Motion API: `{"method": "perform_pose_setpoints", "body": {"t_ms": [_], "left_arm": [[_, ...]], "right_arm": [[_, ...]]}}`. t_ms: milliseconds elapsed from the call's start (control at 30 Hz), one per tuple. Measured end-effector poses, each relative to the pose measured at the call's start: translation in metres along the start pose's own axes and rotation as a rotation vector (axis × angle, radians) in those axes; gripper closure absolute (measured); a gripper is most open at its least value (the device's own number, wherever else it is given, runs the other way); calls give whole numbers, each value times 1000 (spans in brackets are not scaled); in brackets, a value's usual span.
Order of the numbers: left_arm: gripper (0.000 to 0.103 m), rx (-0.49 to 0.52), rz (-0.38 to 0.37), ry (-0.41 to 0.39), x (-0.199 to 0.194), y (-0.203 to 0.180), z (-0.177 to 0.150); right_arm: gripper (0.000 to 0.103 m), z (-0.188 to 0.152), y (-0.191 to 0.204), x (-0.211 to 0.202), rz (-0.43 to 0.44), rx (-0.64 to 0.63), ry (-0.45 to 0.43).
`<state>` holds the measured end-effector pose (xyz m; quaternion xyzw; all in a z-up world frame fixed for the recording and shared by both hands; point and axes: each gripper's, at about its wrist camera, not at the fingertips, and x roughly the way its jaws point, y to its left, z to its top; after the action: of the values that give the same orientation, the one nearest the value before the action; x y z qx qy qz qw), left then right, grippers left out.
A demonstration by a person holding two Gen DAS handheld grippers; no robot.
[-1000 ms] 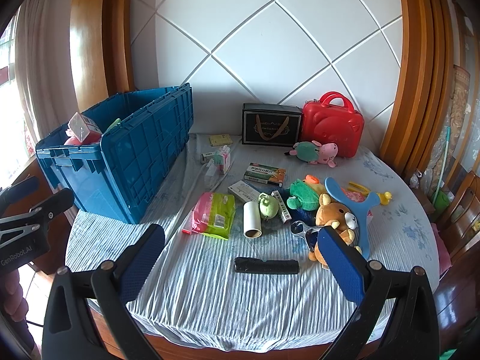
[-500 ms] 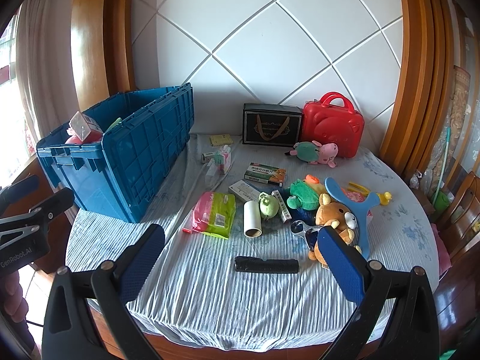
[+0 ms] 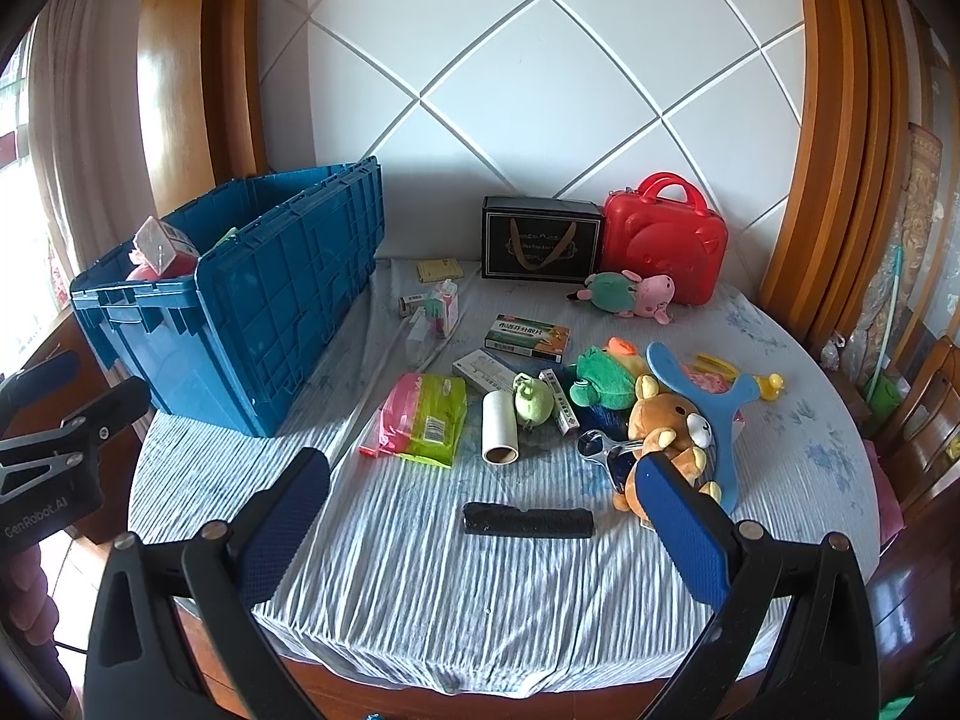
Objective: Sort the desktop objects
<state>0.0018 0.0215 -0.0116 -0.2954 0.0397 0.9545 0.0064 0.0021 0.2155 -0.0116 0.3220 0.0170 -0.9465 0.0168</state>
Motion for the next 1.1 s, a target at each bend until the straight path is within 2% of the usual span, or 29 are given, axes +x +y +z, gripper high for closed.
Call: {"method": "perform_pose_setpoints", "body": {"t_ms": [133,333,433,667,967,1100], "left_arm": [[16,16,-6,23,9,-14,-1],[16,20,-59,138,47,-49,3],[16,44,-52,187,72,-78,2],[16,133,-104,282,137,-151,-13],[16,193,-211,421,232,-205,-25],[16,218,-252,491,276,-225,-46]], "right_arm": [[0,-4,-14,6,-2,18,13],[0,-17,-58,21,-30,76,49],[0,-26,-91,32,-53,119,84],[0,-51,-155,72,-114,202,164],[0,-56,-203,135,-214,257,283],[0,-62,-216,166,-237,257,335]]}}
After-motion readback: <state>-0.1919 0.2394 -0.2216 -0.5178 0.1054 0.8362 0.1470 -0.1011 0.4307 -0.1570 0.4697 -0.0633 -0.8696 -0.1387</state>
